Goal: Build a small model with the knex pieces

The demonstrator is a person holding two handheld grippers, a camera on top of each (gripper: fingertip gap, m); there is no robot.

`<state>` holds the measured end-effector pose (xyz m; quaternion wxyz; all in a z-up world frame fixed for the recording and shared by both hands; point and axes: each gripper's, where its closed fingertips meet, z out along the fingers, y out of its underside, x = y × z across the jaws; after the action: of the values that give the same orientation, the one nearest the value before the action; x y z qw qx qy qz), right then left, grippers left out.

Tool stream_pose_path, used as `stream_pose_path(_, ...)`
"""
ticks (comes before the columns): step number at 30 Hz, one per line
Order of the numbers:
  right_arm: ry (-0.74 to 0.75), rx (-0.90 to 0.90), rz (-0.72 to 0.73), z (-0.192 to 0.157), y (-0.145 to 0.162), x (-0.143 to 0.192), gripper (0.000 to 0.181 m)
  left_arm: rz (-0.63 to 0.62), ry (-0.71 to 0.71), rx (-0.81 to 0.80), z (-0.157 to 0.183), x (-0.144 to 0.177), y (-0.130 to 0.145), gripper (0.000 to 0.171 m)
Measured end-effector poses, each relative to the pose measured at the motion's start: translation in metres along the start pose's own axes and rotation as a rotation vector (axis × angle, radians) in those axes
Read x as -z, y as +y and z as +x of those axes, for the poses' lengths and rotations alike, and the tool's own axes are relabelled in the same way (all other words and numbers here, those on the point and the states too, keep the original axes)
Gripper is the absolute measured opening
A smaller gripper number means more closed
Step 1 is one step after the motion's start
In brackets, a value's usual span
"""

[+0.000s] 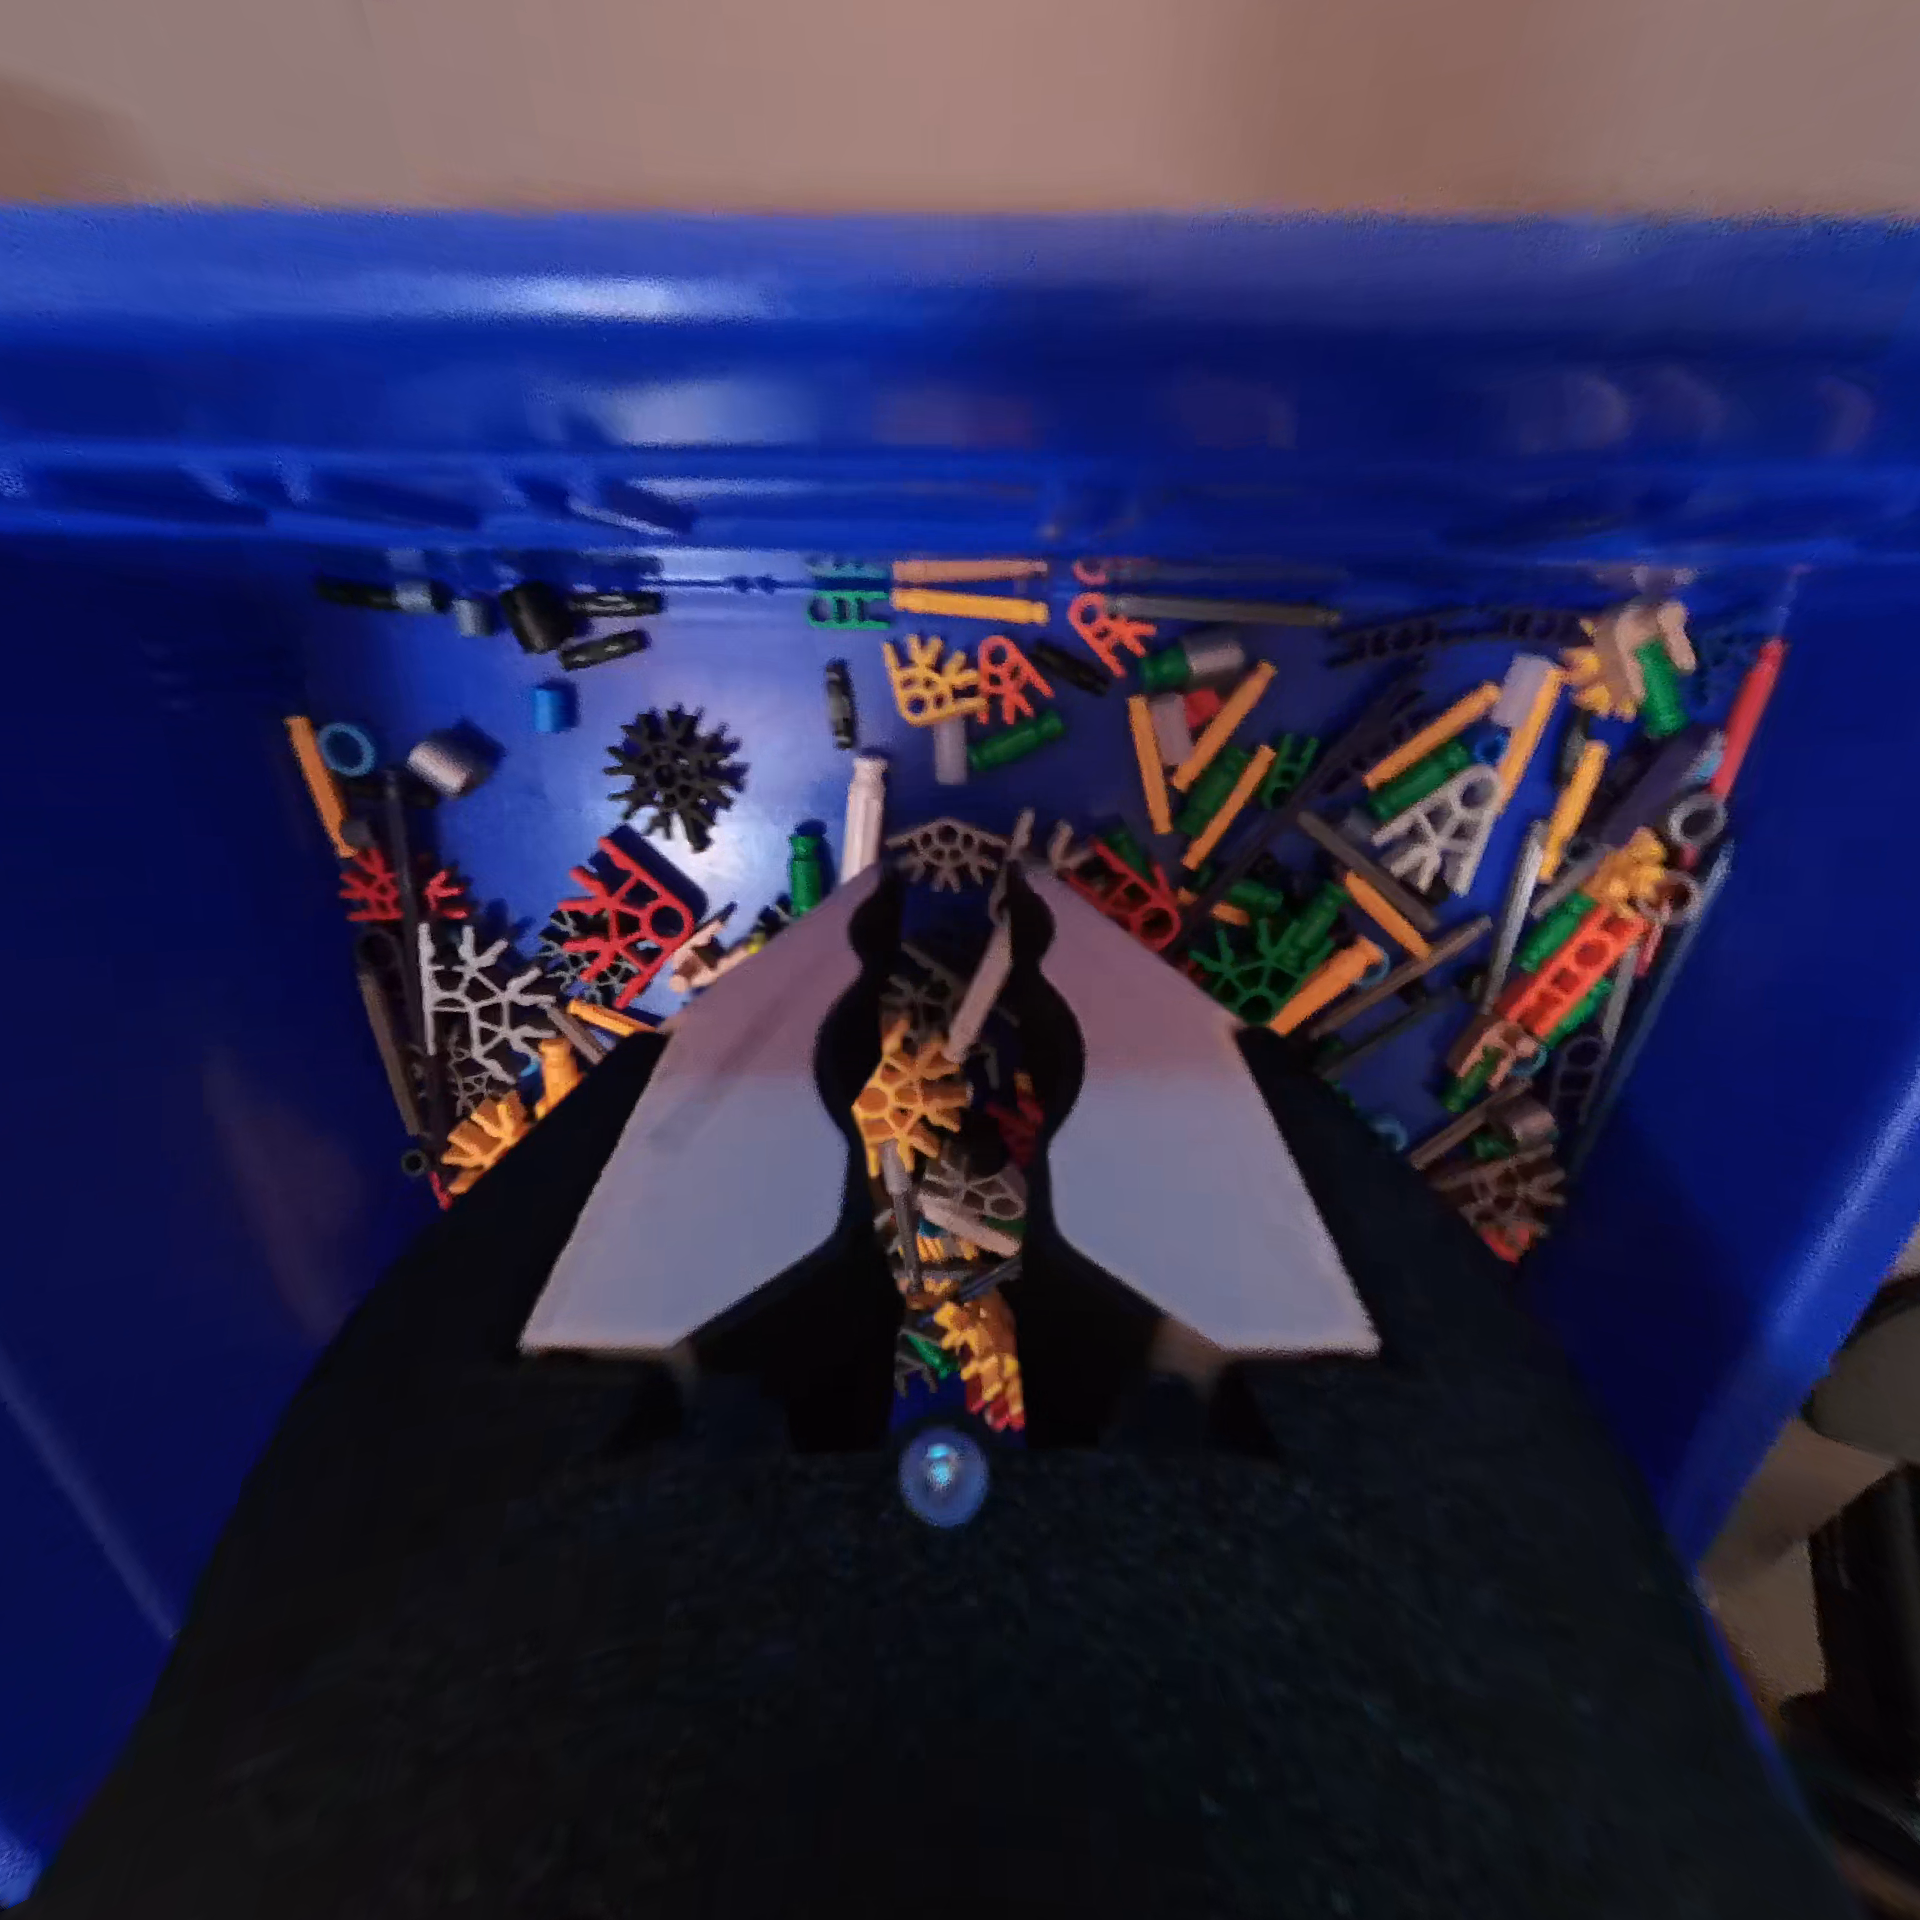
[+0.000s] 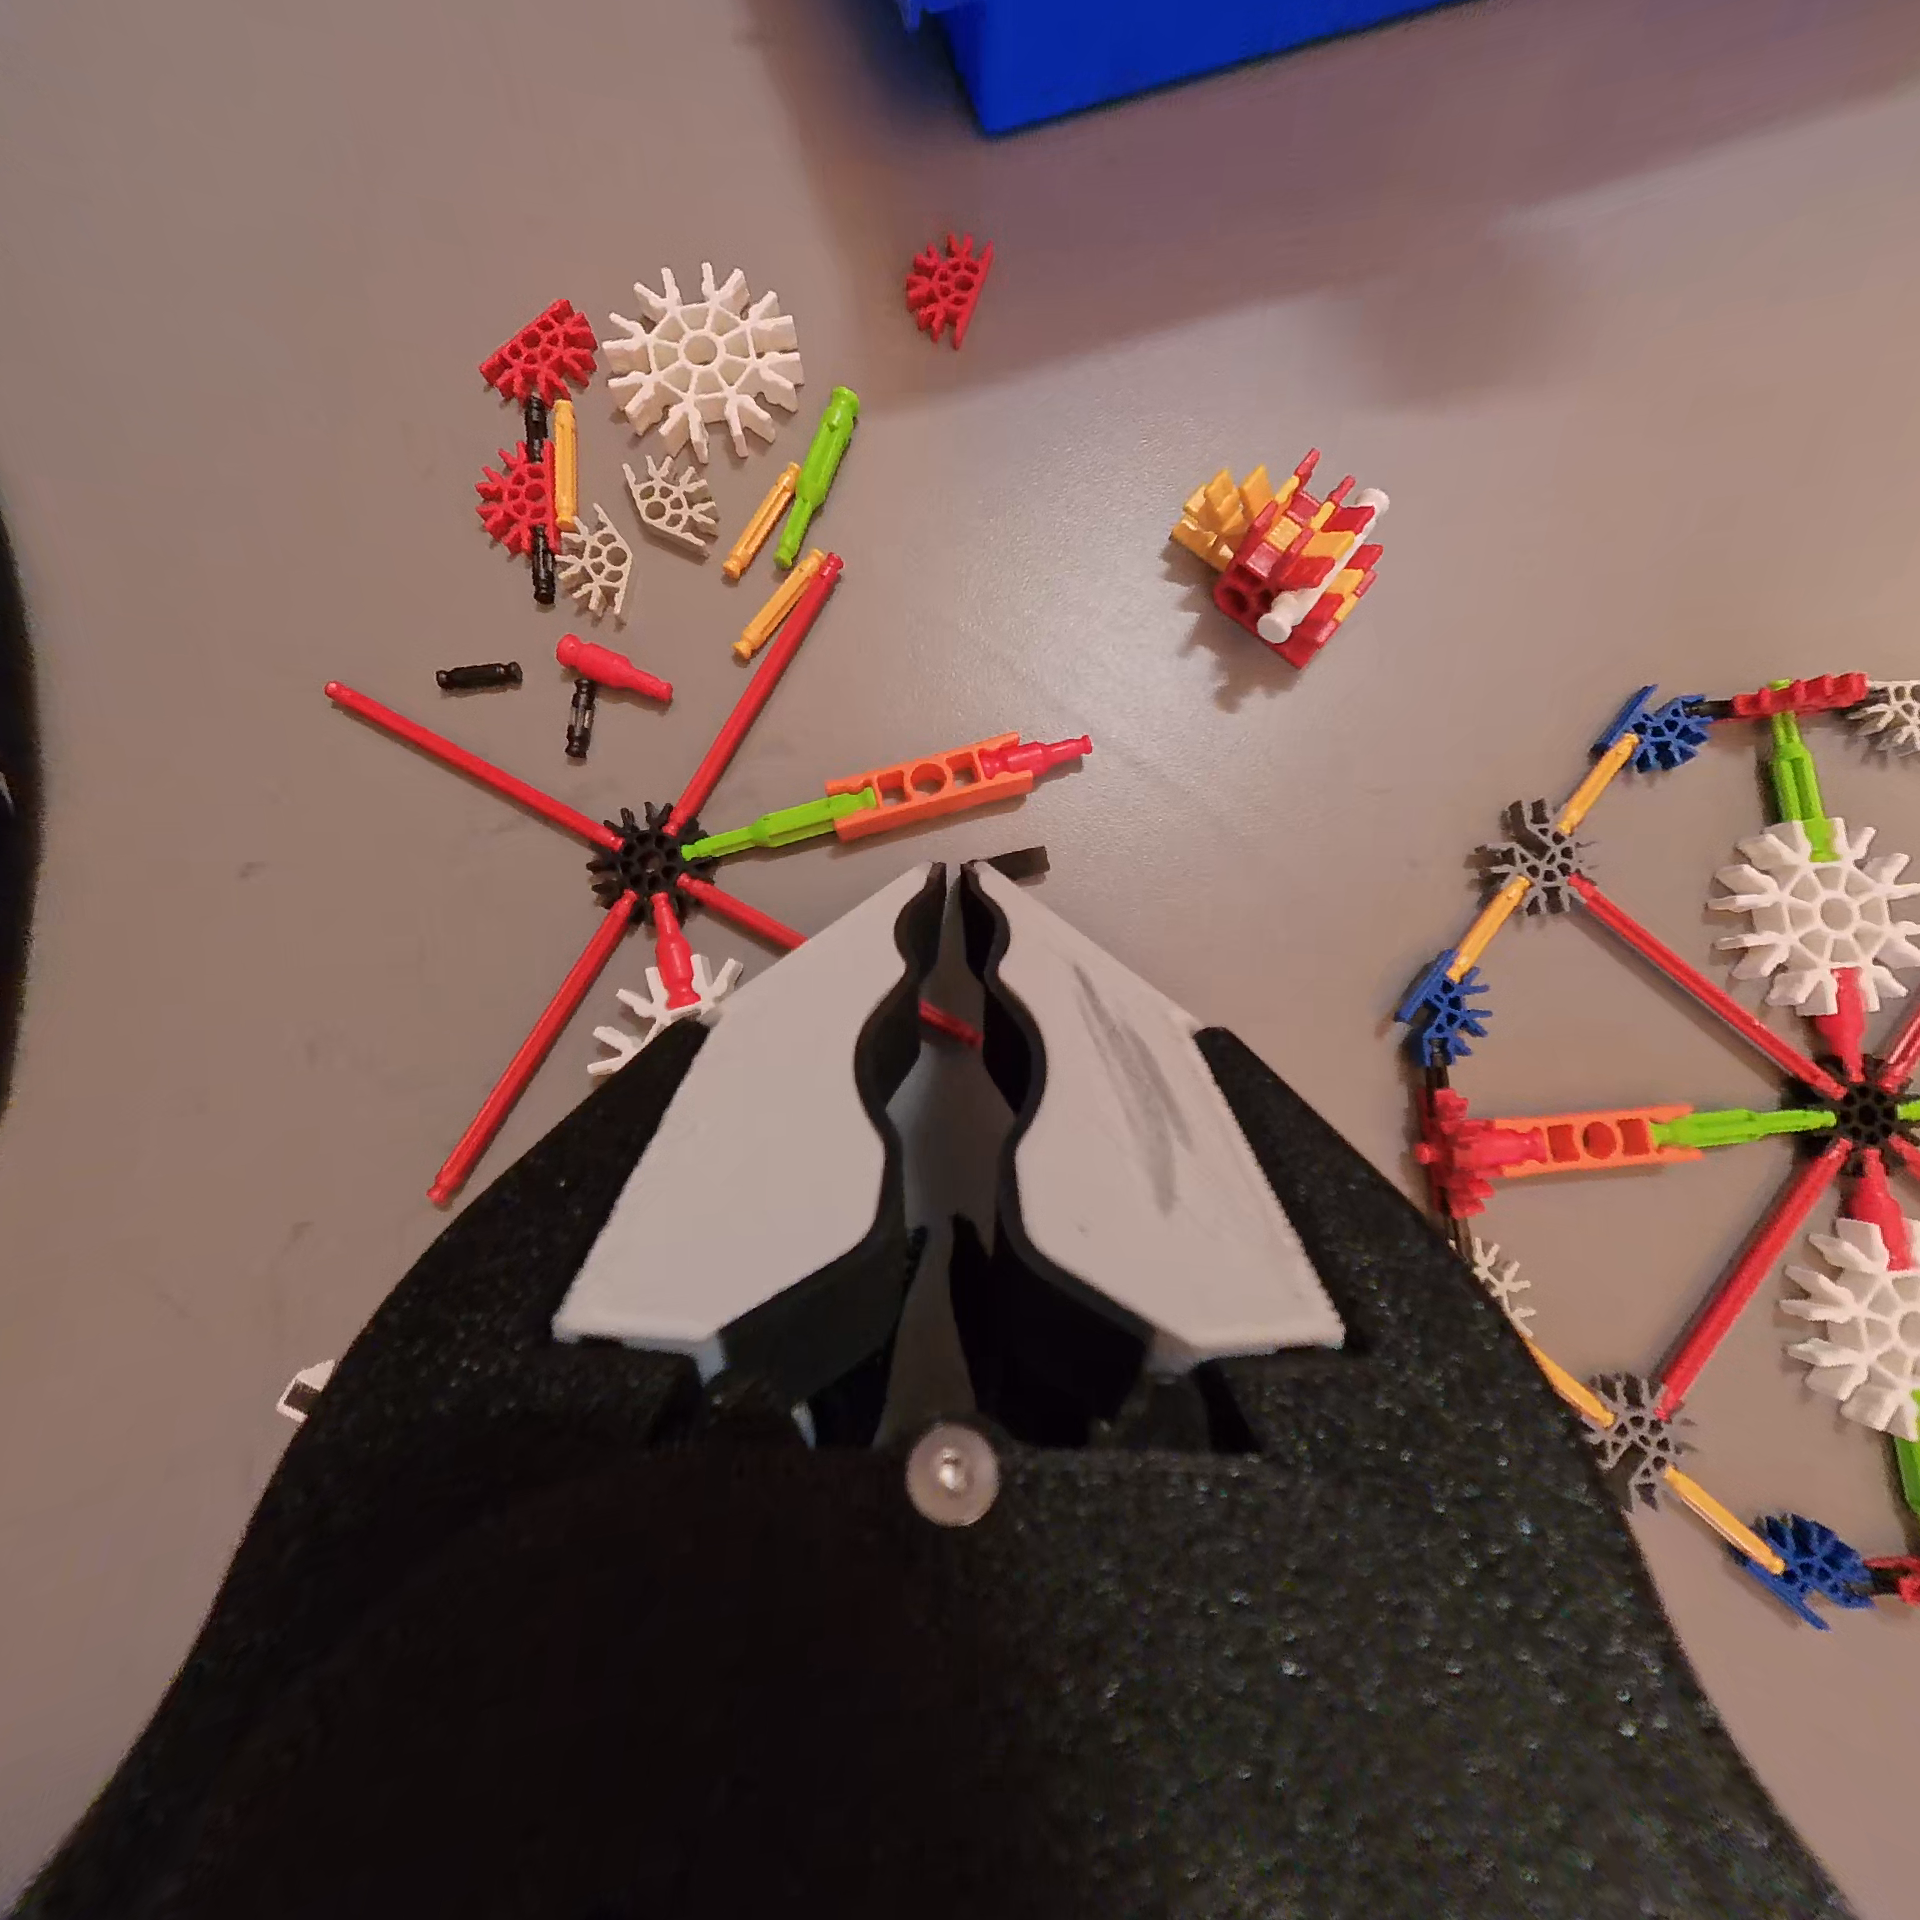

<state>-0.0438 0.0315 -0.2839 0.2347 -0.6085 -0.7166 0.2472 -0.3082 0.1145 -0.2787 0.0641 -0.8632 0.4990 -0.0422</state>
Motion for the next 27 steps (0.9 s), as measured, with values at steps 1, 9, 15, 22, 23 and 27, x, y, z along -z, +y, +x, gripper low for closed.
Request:
stream_pose_path(1, 0.001, 0.001, -0.001, 0.000, 0.000, 0.000, 0.003, 0.010, 0.000, 0.030, -0.001, 0.000, -0.002, 0.021)
stream_pose_path(9, 0.003, 0.005, -0.004, 0.000, 0.000, 0.000, 0.003, 0.061, -0.003, 0.168, -0.005, -0.001, -0.009, 0.024)
stream_pose_path(15, 0.003, 0.005, -0.004, -0.001, 0.000, 0.000, 0.003, 0.077, -0.052, 0.169, -0.013, 0.000, -0.009, 0.017)
stream_pose_path(22, 0.000, 0.003, -0.002, -0.001, 0.000, 0.000, 0.003, 0.111, -0.077, 0.073, -0.023, 0.007, -0.009, 0.013)
stream_pose_path(23, -0.001, 0.002, -0.001, -0.001, 0.000, 0.000, 0.003, 0.120, -0.051, 0.017, -0.017, 0.007, -0.011, 0.014)
stream_pose_path(27, -0.003, 0.000, 0.001, -0.001, 0.000, 0.000, 0.003, 0.088, -0.059, -0.163, -0.007, 0.001, -0.010, 0.015)
